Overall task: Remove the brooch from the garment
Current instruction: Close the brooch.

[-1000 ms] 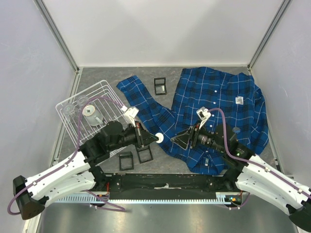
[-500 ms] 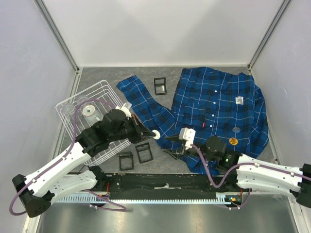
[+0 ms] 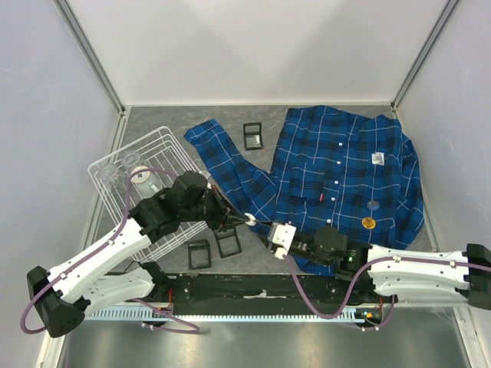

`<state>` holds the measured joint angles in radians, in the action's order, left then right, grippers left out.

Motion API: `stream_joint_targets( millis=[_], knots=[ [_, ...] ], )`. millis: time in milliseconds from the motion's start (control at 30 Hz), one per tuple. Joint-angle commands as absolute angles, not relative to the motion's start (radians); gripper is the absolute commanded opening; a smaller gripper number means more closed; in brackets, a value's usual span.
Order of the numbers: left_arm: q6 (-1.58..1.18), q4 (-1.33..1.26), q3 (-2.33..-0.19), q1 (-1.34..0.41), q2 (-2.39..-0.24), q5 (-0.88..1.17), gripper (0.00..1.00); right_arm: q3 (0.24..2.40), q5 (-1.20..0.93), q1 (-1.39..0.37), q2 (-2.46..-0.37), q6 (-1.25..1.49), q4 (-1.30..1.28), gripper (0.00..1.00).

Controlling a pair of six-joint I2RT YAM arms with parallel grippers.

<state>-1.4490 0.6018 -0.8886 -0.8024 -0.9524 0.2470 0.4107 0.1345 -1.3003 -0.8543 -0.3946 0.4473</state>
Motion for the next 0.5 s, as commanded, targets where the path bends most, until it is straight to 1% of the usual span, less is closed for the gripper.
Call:
stream_joint_targets(
  millis=[0, 233, 267, 333, 367, 433, 467],
  knots=[
    [-1.539, 0.606, -0.885, -0.798, -0.953, 0.295, 0.02, 0.474, 0.186, -1.322, -0.9, -0.463, 0.485, 0.36],
    [-1.56, 0.604, -0.882, -0.796, -0.934, 0.284, 0.02, 0.466, 0.253, -1.339, -0.91, -0.468, 0.525, 0.24],
    [-1.562, 0.604, -0.882, -0.798, -0.933, 0.284, 0.02, 0.463, 0.265, -1.341, -0.913, -0.469, 0.532, 0.2],
    [-1.566, 0.604, -0.879, -0.798, -0.93, 0.285, 0.02, 0.459, 0.282, -1.342, -0.911, -0.468, 0.537, 0.17],
    [-1.569, 0.604, -0.877, -0.798, -0.927, 0.285, 0.02, 0.459, 0.29, -1.342, -0.908, -0.466, 0.537, 0.12],
    [-1.569, 0.591, -0.867, -0.798, -0.917, 0.281, 0.02, 0.462, 0.293, -1.344, -0.904, -0.457, 0.537, 0.07],
    [-1.569, 0.581, -0.861, -0.798, -0.913, 0.279, 0.02, 0.462, 0.298, -1.345, -0.904, -0.451, 0.537, 0.0]
  ],
)
